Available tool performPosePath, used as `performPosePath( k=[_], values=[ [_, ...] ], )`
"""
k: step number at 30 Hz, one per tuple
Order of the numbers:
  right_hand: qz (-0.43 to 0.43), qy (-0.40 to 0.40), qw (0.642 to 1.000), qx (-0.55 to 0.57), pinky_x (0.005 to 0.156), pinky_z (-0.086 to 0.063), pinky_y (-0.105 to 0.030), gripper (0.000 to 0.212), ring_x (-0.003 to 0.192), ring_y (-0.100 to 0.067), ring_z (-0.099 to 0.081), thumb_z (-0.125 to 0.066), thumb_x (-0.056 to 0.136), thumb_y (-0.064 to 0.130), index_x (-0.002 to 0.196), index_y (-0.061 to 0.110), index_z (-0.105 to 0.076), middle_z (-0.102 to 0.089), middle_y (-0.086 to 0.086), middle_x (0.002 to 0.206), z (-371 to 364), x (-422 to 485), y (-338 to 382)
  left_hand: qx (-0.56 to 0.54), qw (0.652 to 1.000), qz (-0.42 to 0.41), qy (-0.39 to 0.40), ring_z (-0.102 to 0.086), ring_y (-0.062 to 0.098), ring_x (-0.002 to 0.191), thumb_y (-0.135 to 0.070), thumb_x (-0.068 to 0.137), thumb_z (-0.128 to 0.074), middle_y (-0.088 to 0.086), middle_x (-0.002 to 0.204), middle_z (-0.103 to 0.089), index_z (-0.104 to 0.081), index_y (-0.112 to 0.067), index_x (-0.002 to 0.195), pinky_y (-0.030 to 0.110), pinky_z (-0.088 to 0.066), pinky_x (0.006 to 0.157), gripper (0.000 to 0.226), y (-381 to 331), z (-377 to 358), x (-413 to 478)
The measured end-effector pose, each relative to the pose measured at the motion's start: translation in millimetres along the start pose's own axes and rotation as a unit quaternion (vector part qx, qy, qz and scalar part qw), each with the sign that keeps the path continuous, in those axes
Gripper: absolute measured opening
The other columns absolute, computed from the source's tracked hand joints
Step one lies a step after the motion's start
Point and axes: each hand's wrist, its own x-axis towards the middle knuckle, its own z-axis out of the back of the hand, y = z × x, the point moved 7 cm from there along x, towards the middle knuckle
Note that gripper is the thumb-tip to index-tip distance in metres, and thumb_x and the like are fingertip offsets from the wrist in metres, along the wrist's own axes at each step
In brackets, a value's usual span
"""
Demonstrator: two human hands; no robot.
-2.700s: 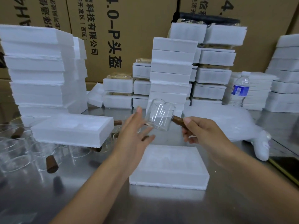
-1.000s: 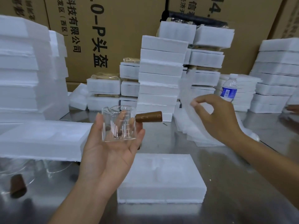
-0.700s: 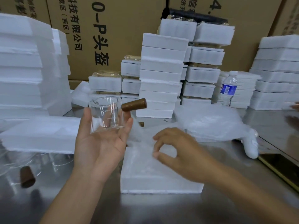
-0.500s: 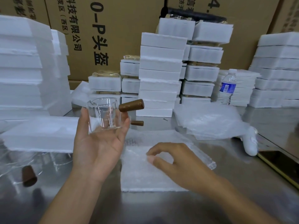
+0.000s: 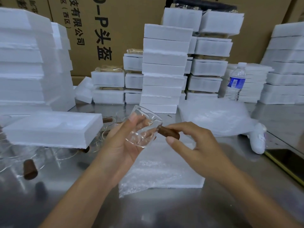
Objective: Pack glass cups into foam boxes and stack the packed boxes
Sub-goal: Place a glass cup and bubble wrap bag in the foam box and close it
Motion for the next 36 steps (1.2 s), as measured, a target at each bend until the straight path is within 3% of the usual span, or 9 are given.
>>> performPosePath(
  k=[7,14,17,19,21,25,28,32,36],
  values=[
    [-0.007,0.034,0.999,-0.042,0.07,-0.04,-0.011,0.017,0.085,-0.001,-0.054,-0.05,0.091,0.038,0.102,0.035,-0.062,-0.061,0.023,0.089,-4,0,-9,0.047,0.999,0.011,0.019,-0.069,0.026,0.1,-0.046,0.04,-0.093,0.011,0.108,-0.071,-0.076,-0.01,0.094,0.031,-0.057,0.08,0.067,8,-3,-1],
    [-0.063,-0.086,0.994,-0.013,0.065,-0.037,-0.006,0.017,0.076,0.007,-0.053,-0.058,0.092,0.018,0.104,0.021,-0.069,-0.061,0.018,0.086,28,5,-34,0.148,0.987,0.04,0.045,-0.065,0.026,0.109,-0.052,0.041,-0.091,0.004,0.119,-0.068,-0.055,-0.012,0.123,0.029,-0.056,0.083,0.098,15,-4,-2],
    [-0.119,-0.13,0.984,-0.006,0.066,-0.034,-0.002,0.018,0.08,0.0,-0.052,-0.057,0.092,0.02,0.106,0.028,-0.065,-0.051,0.009,0.092,37,6,-49,0.258,0.964,0.027,0.059,-0.066,0.014,0.104,-0.046,0.061,-0.085,-0.008,0.117,-0.068,-0.056,-0.024,0.122,0.025,-0.054,0.083,0.071,13,-11,-2],
    [-0.158,-0.142,0.977,0.002,0.065,-0.033,0.0,0.02,0.077,-0.005,-0.051,-0.057,0.092,0.022,0.109,0.03,-0.065,-0.049,0.001,0.093,39,5,-60,0.4,0.916,0.01,0.029,-0.066,0.005,0.094,-0.045,0.074,-0.076,-0.015,0.109,-0.068,-0.059,-0.036,0.113,0.021,-0.051,0.079,0.044,15,-16,2],
    [-0.176,-0.141,0.974,0.01,0.063,-0.034,-0.002,0.02,0.074,-0.006,-0.049,-0.057,0.092,0.025,0.107,0.037,-0.064,-0.049,-0.001,0.09,38,4,-65,0.558,0.83,-0.005,-0.009,-0.061,0.003,0.085,-0.043,0.084,-0.065,-0.016,0.101,-0.061,-0.057,-0.04,0.106,0.013,-0.043,0.068,0.024,20,-22,9],
    [-0.194,-0.153,0.968,0.043,0.067,-0.037,-0.012,0.017,0.073,-0.005,-0.051,-0.059,0.091,0.025,0.095,0.042,-0.063,-0.052,0.001,0.088,40,2,-73,0.743,0.664,-0.051,-0.058,-0.055,0.012,0.094,-0.047,0.093,-0.051,-0.009,0.106,-0.056,-0.054,-0.028,0.121,0.025,-0.04,0.072,0.034,29,-40,24],
    [-0.211,-0.179,0.958,0.08,0.072,-0.04,-0.018,0.013,0.077,-0.008,-0.055,-0.063,0.089,0.025,0.094,0.036,-0.067,-0.057,0.001,0.088,44,0,-79,0.79,0.607,-0.067,-0.057,-0.056,0.018,0.106,-0.051,0.093,-0.049,-0.003,0.114,-0.059,-0.055,-0.024,0.124,0.027,-0.036,0.073,0.041,39,-45,29],
    [-0.232,-0.212,0.939,0.141,0.073,-0.042,-0.023,0.017,0.08,-0.015,-0.058,-0.067,0.085,0.029,0.08,0.044,-0.065,-0.062,-0.001,0.085,47,-4,-84,0.784,0.614,-0.058,-0.064,-0.056,0.015,0.102,-0.048,0.091,-0.056,-0.009,0.095,-0.061,-0.061,-0.031,0.112,0.025,-0.035,0.071,0.028,48,-35,31],
    [-0.239,-0.221,0.928,0.179,0.062,-0.044,-0.013,0.018,0.07,-0.007,-0.056,-0.066,0.086,0.03,0.076,0.045,-0.065,-0.063,0.003,0.079,49,-4,-86,0.738,0.662,-0.091,-0.092,-0.049,0.008,0.058,-0.039,0.089,-0.062,-0.011,0.054,-0.045,-0.057,-0.035,0.074,0.024,-0.03,0.049,0.016,37,-29,30]
  ],
)
